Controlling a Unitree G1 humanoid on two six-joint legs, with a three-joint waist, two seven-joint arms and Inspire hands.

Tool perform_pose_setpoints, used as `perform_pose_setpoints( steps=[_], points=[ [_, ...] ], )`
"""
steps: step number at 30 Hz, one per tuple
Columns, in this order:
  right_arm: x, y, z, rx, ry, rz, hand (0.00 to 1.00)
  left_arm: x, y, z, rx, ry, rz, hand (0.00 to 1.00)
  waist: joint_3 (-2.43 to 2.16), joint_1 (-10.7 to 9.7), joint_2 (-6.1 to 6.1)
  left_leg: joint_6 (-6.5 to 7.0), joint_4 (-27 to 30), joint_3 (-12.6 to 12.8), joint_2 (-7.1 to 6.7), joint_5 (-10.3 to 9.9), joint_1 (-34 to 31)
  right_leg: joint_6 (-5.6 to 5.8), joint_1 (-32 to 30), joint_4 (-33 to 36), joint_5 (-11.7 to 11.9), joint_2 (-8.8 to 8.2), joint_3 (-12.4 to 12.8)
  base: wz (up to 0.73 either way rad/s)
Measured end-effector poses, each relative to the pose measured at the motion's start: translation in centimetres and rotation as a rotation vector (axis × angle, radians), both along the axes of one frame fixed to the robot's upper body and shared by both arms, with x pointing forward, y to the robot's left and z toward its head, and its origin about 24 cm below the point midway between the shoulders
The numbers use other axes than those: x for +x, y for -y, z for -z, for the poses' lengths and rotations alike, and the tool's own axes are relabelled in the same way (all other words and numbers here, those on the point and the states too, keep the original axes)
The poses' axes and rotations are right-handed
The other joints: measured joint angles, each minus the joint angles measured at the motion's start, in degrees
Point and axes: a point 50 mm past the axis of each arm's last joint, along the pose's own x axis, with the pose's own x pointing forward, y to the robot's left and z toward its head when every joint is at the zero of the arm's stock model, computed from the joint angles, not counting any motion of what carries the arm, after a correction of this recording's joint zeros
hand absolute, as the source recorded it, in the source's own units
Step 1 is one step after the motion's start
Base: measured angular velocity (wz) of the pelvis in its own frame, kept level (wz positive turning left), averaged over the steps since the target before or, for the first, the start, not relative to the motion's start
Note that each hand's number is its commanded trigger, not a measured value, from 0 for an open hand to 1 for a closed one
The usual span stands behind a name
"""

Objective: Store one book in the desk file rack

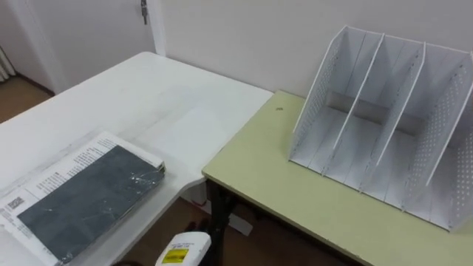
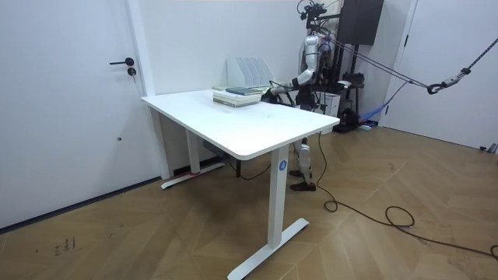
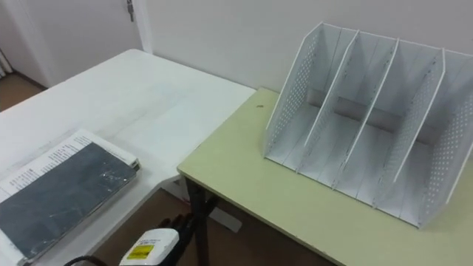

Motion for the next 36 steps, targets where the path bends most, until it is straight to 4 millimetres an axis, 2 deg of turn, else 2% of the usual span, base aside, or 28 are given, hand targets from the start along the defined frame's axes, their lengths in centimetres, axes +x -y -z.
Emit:
perform_pose_setpoints(
  steps=[2, 4, 7, 10, 14, 17, 19, 29, 36],
  points=[
    [-0.4, 0.1, 0.0, -0.002, -0.012, 0.005, 0.00, 0.5, -0.3, -1.2, 0.019, 0.089, 0.002, 0.00, -0.18, 0.6, 0.13, 0.00, 0.0, -0.5, -0.02, 0.0, -0.1, 0.00, 0.0, -0.1, 0.0, -0.03, -0.1, 0.05],
    [-1.0, 0.2, 0.1, -0.004, -0.025, 0.016, 0.00, 1.0, -1.0, -3.0, 0.023, 0.209, -0.033, 0.00, -0.55, 0.9, 0.05, 0.00, 0.0, -0.9, 0.00, 0.0, -0.1, 0.00, 0.1, -0.1, 0.0, -0.06, -0.4, 0.05],
    [-1.3, 0.3, 0.1, -0.007, -0.033, 0.020, 0.00, 1.5, -2.0, -4.8, 0.025, 0.336, -0.074, 0.00, -0.59, 1.5, 0.17, 0.00, 0.0, -1.5, 0.02, 0.0, 0.1, 0.00, 0.8, -0.2, 0.0, -0.11, -1.0, 0.07],
    [-1.6, 0.4, 0.1, -0.013, -0.037, 0.035, 0.00, 1.6, -2.8, -5.6, 0.021, 0.416, -0.113, 0.00, -0.55, 2.4, 0.46, 0.00, 0.0, -1.5, 0.08, 0.0, 0.2, 0.00, 1.2, -0.1, 0.0, -0.08, -1.1, 0.01],
    [-1.4, 0.5, 0.0, -0.032, -0.033, 0.043, 0.00, 1.8, -3.5, -6.5, 0.018, 0.495, -0.150, 0.00, -0.53, 2.7, 0.99, -0.02, 0.0, -2.0, 0.09, 0.0, 0.0, -0.01, 1.0, -0.1, 0.0, -0.09, -1.3, 0.07],
    [-1.7, 0.7, 0.0, -0.049, -0.041, 0.049, 0.00, 2.0, -4.2, -7.8, 0.011, 0.582, -0.178, 0.00, -0.61, 3.1, 1.35, -0.02, 0.0, -2.1, 0.02, 0.0, 0.0, -0.01, 1.0, -0.1, 0.0, -0.09, -1.4, 0.00],
    [-2.1, 0.9, 0.0, -0.055, -0.051, 0.053, 0.00, 2.0, -4.8, -8.5, 0.009, 0.641, -0.206, 0.00, -0.83, 3.3, 1.68, -0.02, 0.1, -2.1, -0.03, 0.0, 0.1, -0.01, 1.3, -0.2, 0.0, -0.09, -1.7, 0.00],
    [-2.4, 1.1, 0.0, -0.067, -0.059, 0.055, 0.00, 1.7, -5.1, -8.6, 0.007, 0.677, -0.225, 0.00, -0.82, 3.8, 1.92, -0.03, 0.2, -2.2, -0.04, 0.0, 0.2, 0.00, 1.8, -0.9, 0.0, -0.11, -1.8, 0.01],
    [-2.4, 1.1, 0.0, -0.069, -0.059, 0.046, 0.00, 1.5, -5.1, -8.4, 0.005, 0.669, -0.230, 0.00, -0.60, 4.1, 1.73, -0.02, 0.2, -3.0, -0.04, 0.0, 0.2, 0.02, 1.8, -1.0, 0.0, -0.22, -2.6, 0.04]
  ],
)
